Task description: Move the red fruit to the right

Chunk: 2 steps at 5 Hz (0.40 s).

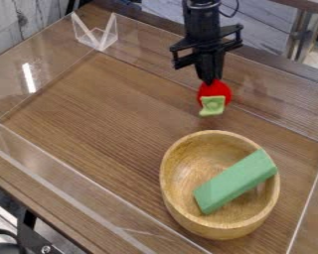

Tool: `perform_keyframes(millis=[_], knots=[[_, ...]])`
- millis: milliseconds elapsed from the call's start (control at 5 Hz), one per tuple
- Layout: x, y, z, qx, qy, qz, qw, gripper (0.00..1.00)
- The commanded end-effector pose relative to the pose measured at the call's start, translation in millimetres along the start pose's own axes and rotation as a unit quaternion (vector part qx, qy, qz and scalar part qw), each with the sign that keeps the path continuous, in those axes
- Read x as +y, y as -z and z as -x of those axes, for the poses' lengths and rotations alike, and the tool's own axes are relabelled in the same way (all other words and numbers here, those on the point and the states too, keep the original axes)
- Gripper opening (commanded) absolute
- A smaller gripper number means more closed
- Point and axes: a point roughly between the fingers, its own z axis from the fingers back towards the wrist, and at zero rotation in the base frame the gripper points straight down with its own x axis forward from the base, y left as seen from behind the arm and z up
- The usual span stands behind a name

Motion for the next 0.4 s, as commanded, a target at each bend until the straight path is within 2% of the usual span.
perform_keyframes(millis=[0, 200], knots=[[-12.8, -5.3, 10.9, -0.021, -0.012, 0.026, 0.9994, 0.00], [-13.2, 5.9, 15.1, -0.022, -0.022, 0.030, 0.9991, 0.00]])
